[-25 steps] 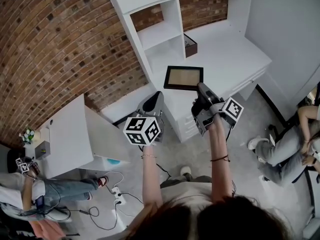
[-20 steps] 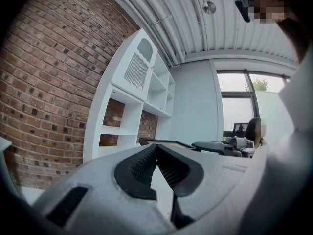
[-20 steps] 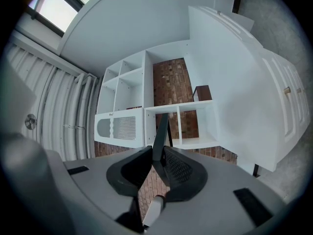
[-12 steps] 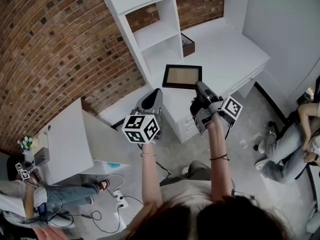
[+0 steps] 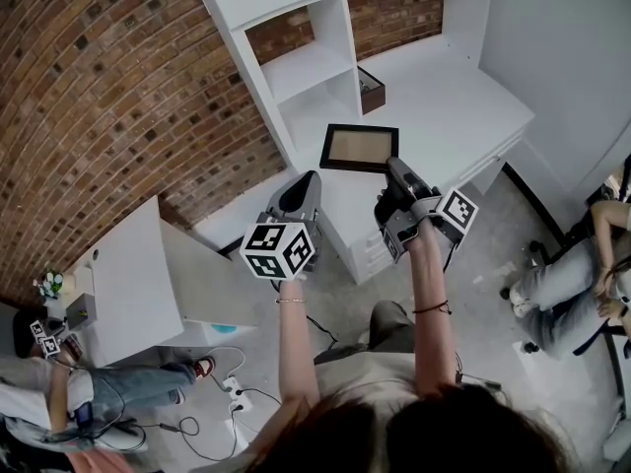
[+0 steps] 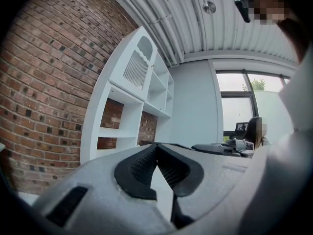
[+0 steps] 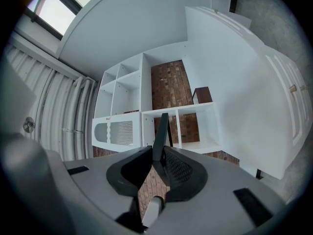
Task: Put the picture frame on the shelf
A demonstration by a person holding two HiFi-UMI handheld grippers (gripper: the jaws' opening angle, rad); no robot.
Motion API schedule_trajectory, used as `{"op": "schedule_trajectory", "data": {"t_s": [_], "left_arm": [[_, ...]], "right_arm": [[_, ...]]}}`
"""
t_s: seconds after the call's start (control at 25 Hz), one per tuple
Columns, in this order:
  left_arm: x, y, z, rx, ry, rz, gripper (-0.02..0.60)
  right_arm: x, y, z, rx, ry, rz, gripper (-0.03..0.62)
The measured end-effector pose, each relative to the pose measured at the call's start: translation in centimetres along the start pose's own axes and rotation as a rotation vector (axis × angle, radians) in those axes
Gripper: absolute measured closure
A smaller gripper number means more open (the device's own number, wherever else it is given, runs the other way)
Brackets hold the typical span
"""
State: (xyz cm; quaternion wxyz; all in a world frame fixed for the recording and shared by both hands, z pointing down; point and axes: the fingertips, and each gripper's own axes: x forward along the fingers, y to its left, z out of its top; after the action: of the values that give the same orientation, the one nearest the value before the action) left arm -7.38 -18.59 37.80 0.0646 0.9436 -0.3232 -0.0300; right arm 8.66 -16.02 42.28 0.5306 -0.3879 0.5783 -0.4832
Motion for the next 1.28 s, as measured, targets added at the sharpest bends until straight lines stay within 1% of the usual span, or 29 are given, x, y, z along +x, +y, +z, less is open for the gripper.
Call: {"op": "schedule_trajectory", "data": {"t_s": [0.32,0.48,0.72,1.0,1.16,1.28], "left_arm": [[0.9,1.0,-0.1,0.008,-0.012,0.03,0.571],[1.0,1.1,-0.1,0.018,-0.024,0.043,0.571],[4.3,4.3,0.7,-0.007,-0.022,0.099,0.571],[7.1,5.3,0.1,-0.016,-0.017,0.125,0.571],[8.7,5.9,0.1,-0.022,-0.003,0.138,0.571],[9.6,6.7,0.2,-0.029,-0.003,0.163,0.571]], "right_arm": [[1.8,-1.0,0.7,0.014,0.026,0.004,0.519],[2.7,-0.9,0.8,0.019,0.043,0.02,0.519],[7.6,-1.8,2.5,0.055,0.087,-0.001,0.519],[10.4,-2.8,4.3,0.07,0.119,-0.007,0.519],[12.3,-3.3,5.2,0.085,0.141,-0.023,0.519],[13.7,-3.5,5.6,0.092,0.164,-0.025,0.519]]}}
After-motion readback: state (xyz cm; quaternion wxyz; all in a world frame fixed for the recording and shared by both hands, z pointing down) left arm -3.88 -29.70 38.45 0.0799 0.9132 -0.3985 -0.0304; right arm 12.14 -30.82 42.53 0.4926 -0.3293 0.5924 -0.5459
